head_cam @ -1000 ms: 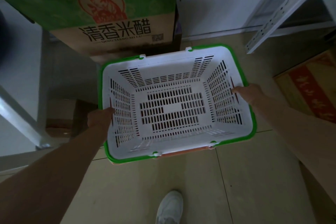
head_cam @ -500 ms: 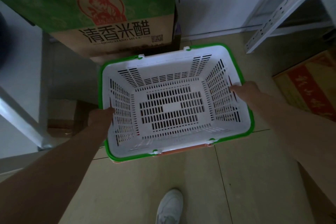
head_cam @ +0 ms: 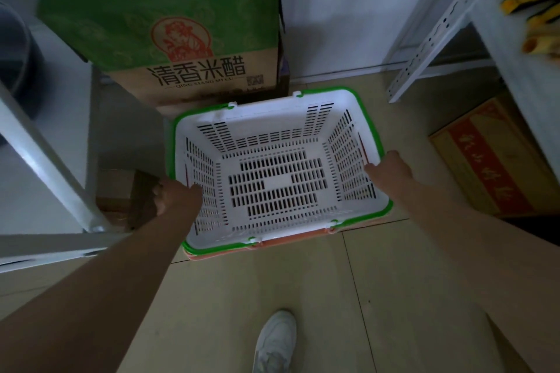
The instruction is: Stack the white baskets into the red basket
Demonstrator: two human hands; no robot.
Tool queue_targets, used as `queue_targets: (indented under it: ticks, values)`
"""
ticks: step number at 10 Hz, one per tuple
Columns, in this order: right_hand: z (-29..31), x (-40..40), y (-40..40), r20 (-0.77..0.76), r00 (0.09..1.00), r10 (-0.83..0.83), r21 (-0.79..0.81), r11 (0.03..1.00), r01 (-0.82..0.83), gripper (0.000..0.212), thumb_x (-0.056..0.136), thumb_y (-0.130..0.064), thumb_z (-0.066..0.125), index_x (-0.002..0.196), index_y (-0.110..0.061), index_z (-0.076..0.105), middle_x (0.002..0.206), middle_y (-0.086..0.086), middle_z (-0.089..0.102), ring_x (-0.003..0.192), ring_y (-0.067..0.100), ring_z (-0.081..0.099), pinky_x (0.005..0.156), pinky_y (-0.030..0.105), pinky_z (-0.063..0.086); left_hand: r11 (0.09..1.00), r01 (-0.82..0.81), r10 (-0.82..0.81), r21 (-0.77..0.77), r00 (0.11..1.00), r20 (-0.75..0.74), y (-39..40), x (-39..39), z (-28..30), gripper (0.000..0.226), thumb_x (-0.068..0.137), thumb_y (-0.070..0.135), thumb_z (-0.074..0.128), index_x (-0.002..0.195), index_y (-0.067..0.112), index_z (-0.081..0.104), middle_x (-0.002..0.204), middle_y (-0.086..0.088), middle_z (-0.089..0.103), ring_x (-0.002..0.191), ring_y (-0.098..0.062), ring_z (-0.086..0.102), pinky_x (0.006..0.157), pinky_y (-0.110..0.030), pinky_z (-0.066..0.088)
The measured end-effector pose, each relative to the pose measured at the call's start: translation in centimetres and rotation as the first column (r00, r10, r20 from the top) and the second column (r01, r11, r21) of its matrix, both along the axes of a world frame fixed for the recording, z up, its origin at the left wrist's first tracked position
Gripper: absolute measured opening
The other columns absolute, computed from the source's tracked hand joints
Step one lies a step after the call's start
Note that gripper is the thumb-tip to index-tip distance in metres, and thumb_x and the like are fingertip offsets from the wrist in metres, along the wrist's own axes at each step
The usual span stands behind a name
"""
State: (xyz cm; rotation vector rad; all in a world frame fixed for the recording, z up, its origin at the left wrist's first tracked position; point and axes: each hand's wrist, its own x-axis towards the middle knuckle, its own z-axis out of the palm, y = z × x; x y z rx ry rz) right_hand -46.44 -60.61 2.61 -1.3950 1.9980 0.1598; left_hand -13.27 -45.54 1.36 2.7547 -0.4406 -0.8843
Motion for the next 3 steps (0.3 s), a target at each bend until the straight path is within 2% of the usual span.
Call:
queue_targets:
  ticks: [1, 2, 3]
  values:
    - [2.8, 0.1, 2.1, -0.049, 0.997, 0.068, -0.016, 0.998, -0.069, 0.041, 0.092, -0.027, 0.052, 0.123, -0.002, 0.045, 0.122, 0.019, 0.054, 0.105, 0.034, 0.06, 0.089, 0.046, 0.052, 0.998, 0.059, -0.059, -0.002, 0.996, 0.072, 0.7, -1.3, 2.1, 0.061, 0.088, 0.023, 0.06, 0.138, -0.003, 0.037, 0.138, -0.026, 0.043, 0.122, -0.045, 0.05, 0.095, -0.057, 0.049]
    - [5.5, 0.3, 4.2, -0.044, 0.993, 0.106, 0.004, 0.994, -0.106, 0.037, 0.092, -0.026, 0.051, 0.121, -0.004, 0.052, 0.121, 0.017, 0.056, 0.106, 0.033, 0.061, 0.094, 0.048, 0.05, 0.998, 0.045, -0.044, -0.034, 0.999, 0.025, 1.2, -2.7, 4.1, 0.056, 0.089, 0.019, 0.057, 0.137, -0.003, 0.038, 0.137, -0.027, 0.045, 0.121, -0.045, 0.052, 0.096, -0.055, 0.049]
    - [7.6, 0.5, 6.3, 0.001, 0.99, 0.141, 0.018, 0.99, -0.141, 0.03, 0.092, -0.027, 0.05, 0.11, -0.005, 0.059, 0.112, 0.014, 0.059, 0.101, 0.029, 0.062, 0.094, 0.042, 0.05, 0.991, 0.099, -0.114, -0.087, 0.976, -0.183, 1.5, -5.5, 6.2, 0.046, 0.095, 0.015, 0.051, 0.136, -0.005, 0.043, 0.137, -0.027, 0.05, 0.123, -0.042, 0.053, 0.102, -0.046, 0.047]
